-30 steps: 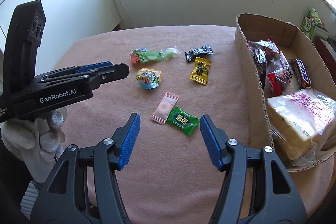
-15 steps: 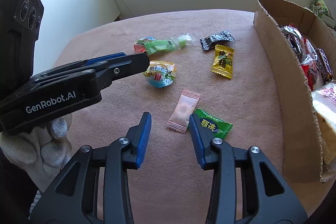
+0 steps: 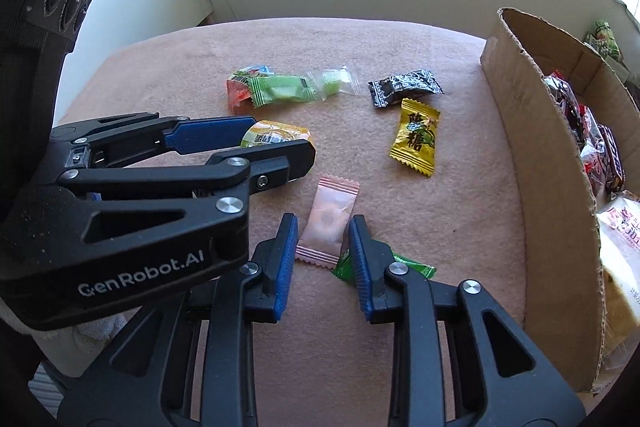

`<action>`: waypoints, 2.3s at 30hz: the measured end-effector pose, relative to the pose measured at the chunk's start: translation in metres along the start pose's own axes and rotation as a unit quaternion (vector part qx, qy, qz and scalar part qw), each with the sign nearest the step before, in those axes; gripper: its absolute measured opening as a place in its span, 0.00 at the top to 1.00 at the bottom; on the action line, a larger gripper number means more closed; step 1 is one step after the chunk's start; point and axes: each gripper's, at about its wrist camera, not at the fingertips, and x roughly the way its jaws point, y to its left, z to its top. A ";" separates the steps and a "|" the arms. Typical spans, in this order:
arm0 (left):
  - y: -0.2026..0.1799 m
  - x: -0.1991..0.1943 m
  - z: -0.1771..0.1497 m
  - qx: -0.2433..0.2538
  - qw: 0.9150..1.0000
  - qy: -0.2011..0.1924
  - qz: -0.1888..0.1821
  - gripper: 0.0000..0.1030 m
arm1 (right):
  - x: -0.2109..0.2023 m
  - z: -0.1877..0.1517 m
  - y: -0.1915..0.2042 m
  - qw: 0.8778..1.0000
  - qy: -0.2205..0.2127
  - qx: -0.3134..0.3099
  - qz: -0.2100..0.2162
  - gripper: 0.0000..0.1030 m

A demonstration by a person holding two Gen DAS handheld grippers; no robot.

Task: Organize snacks
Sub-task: 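Grasp the yellow round snack bag with the left tool while the right tool grasps the pink candy, then carry the yellow snack bag and pink candy into the box and release both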

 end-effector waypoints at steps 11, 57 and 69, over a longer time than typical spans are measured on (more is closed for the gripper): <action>-0.002 0.000 -0.002 0.010 1.000 -0.009 0.024 0.78 | 0.000 0.000 0.005 0.999 0.000 -0.026 -0.020 0.78; -0.125 -0.008 0.075 0.075 0.994 -0.075 0.000 0.78 | -0.133 0.006 -0.112 0.987 -0.139 0.030 -0.072 0.79; -0.171 0.022 0.090 0.104 0.993 -0.058 -0.001 0.78 | -0.134 -0.007 -0.179 0.984 -0.129 0.074 -0.097 0.79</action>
